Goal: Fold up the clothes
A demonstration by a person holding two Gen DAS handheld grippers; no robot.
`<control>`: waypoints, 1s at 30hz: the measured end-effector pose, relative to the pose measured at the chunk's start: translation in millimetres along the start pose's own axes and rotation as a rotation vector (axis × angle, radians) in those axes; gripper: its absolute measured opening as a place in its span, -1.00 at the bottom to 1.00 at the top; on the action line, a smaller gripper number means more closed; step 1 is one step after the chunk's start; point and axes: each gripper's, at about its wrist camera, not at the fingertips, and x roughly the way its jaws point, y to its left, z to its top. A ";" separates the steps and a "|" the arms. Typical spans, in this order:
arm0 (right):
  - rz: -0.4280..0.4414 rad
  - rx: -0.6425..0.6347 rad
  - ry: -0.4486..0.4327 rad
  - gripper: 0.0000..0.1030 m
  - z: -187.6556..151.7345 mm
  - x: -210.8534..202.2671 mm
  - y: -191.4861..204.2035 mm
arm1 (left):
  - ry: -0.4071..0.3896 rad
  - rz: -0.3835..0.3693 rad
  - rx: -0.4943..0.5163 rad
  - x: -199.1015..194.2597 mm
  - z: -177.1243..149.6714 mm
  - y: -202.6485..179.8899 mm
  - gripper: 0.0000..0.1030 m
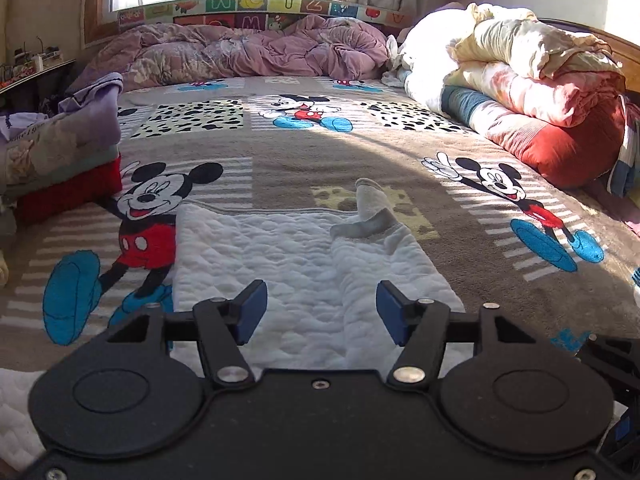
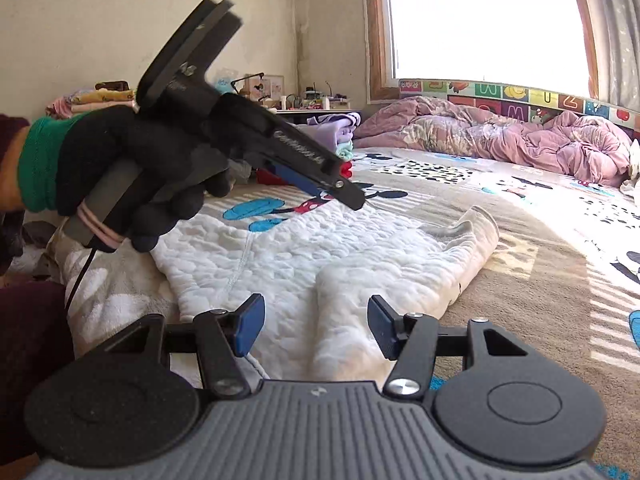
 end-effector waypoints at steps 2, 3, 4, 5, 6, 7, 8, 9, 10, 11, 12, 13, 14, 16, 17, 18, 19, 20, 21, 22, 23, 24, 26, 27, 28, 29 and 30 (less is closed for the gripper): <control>-0.028 0.008 -0.025 0.11 3.6 -8.0 4.8 | -0.010 0.001 -0.108 -27.2 -20.1 22.6 0.21; -0.037 0.017 -0.029 0.11 4.2 -9.6 8.0 | -0.016 0.012 -0.169 -41.3 -31.9 35.9 0.21; -0.043 0.019 -0.028 0.11 3.7 -10.0 12.9 | -0.021 0.023 -0.230 -55.5 -43.7 49.1 0.21; -0.049 0.021 -0.027 0.11 3.3 -10.5 17.8 | -0.026 0.033 -0.280 -67.9 -54.4 60.9 0.21; -0.053 0.020 -0.023 0.11 2.8 -10.2 23.7 | -0.030 0.043 -0.322 -78.9 -64.3 71.4 0.21; -0.048 0.004 -0.011 0.11 1.6 -7.9 33.2 | -0.036 0.054 -0.361 -88.8 -73.3 81.7 0.21; -0.042 -0.020 0.002 0.11 0.0 -5.1 44.4 | -0.043 0.067 -0.396 -97.9 -81.8 91.7 0.21; -0.035 -0.044 0.016 0.11 -1.5 -2.0 55.2 | -0.046 0.075 -0.431 -104.4 -88.8 100.7 0.21; -0.024 -0.068 0.032 0.11 -2.4 2.8 66.1 | -0.047 0.079 -0.465 -108.9 -94.6 108.9 0.21; -0.008 -0.095 0.052 0.11 -3.0 8.9 80.1 | -0.047 0.084 -0.500 -113.4 -100.4 117.1 0.21; 0.006 -0.113 0.065 0.11 -4.0 12.1 89.9 | -0.052 0.085 -0.534 -117.0 -105.6 124.7 0.21; 0.019 -0.132 0.078 0.11 -5.1 15.5 99.5 | -0.061 0.084 -0.568 -119.9 -110.4 132.1 0.21; 0.030 -0.152 0.093 0.11 -6.1 19.7 107.8 | -0.069 0.083 -0.603 -122.8 -115.2 139.4 0.21; 0.048 -0.185 0.123 0.11 -7.2 26.5 121.4 | -0.096 0.082 -0.668 -126.1 -123.7 153.5 0.21; 0.053 -0.176 0.139 0.11 -6.5 29.6 123.7 | -0.102 0.076 -0.705 -125.6 -127.7 161.0 0.21; 0.057 -0.158 0.157 0.12 -5.5 32.7 125.0 | -0.107 0.073 -0.743 -124.1 -131.5 167.6 0.21; 0.057 -0.110 0.175 0.12 -3.1 35.0 123.0 | -0.115 0.073 -0.777 -122.4 -135.1 173.5 0.21; 0.055 -0.067 0.175 0.12 -0.3 35.1 120.4 | -0.124 0.067 -0.809 -119.7 -138.3 178.9 0.21; 0.050 -0.027 0.173 0.15 2.2 34.8 117.8 | -0.130 0.061 -0.836 -115.3 -139.6 183.1 0.21; 0.040 0.003 0.164 0.20 4.0 33.1 115.2 | -0.135 0.058 -0.861 -110.2 -139.7 186.6 0.21; 0.029 0.021 0.159 0.21 5.2 32.0 113.0 | -0.143 0.057 -0.875 -105.5 -138.7 189.1 0.21; 0.018 0.040 0.153 0.21 5.7 30.4 110.1 | -0.153 0.054 -0.882 -101.1 -136.4 190.3 0.21; -0.011 0.092 0.138 0.21 3.3 26.9 98.4 | -0.171 0.043 -0.894 -92.3 -131.1 192.4 0.19; -0.028 0.118 0.128 0.21 1.8 24.8 92.3 | -0.178 0.045 -0.899 -88.2 -129.2 193.2 0.18; -0.043 0.144 0.118 0.21 0.4 22.8 85.9 | -0.183 0.052 -0.904 -84.3 -127.8 193.8 0.14; -0.054 0.169 0.104 0.21 -0.9 20.2 78.8 | -0.188 0.057 -0.905 -81.1 -126.0 194.1 0.02; -0.060 0.192 0.085 0.21 -2.8 15.4 71.2 | -0.193 0.060 -0.898 -78.7 -123.8 193.3 -0.16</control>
